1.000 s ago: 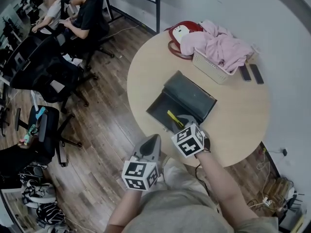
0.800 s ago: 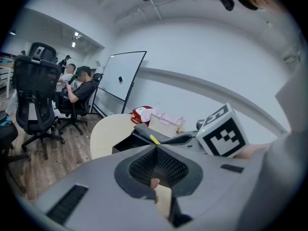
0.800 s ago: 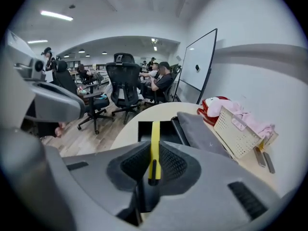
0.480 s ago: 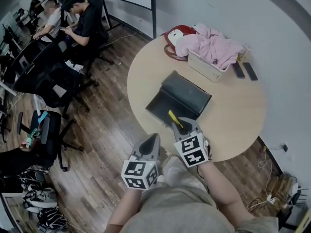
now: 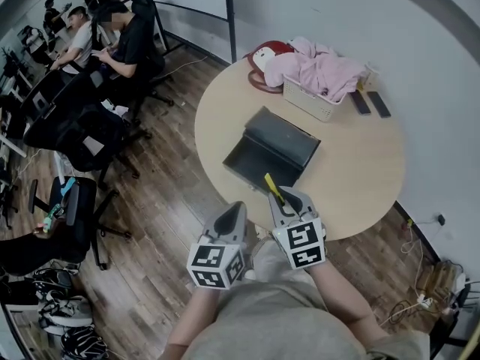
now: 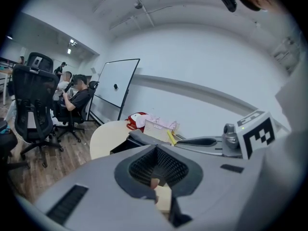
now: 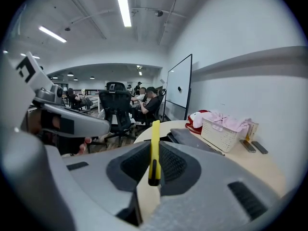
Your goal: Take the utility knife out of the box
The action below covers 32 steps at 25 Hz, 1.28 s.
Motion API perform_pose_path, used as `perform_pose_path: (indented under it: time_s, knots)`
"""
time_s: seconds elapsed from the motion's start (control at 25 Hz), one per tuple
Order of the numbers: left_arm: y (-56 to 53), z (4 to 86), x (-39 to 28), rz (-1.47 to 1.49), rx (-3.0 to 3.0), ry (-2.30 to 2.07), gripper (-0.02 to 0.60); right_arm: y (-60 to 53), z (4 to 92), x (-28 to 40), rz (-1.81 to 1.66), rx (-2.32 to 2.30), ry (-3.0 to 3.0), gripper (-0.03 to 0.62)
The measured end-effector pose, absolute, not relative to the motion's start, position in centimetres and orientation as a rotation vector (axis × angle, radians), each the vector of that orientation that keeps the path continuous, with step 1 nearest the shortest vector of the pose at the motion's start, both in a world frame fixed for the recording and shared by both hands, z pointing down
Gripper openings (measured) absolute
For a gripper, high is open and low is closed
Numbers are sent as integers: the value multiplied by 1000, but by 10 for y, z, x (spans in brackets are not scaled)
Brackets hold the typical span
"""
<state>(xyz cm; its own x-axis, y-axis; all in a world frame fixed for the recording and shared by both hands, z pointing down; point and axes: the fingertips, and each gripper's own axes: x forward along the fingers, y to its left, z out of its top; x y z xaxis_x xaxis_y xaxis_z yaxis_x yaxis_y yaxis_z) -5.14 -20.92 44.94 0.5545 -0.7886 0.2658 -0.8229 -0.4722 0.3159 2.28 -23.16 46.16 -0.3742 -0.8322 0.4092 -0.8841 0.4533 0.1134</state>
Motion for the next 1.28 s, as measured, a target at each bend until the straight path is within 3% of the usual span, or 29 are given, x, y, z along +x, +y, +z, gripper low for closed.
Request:
perform_pose_path:
  time_s: [1.28]
  knots:
    - [-194, 444, -48, 123, 2419, -1301, 3, -201, 443, 36, 245, 1580, -2382, 43]
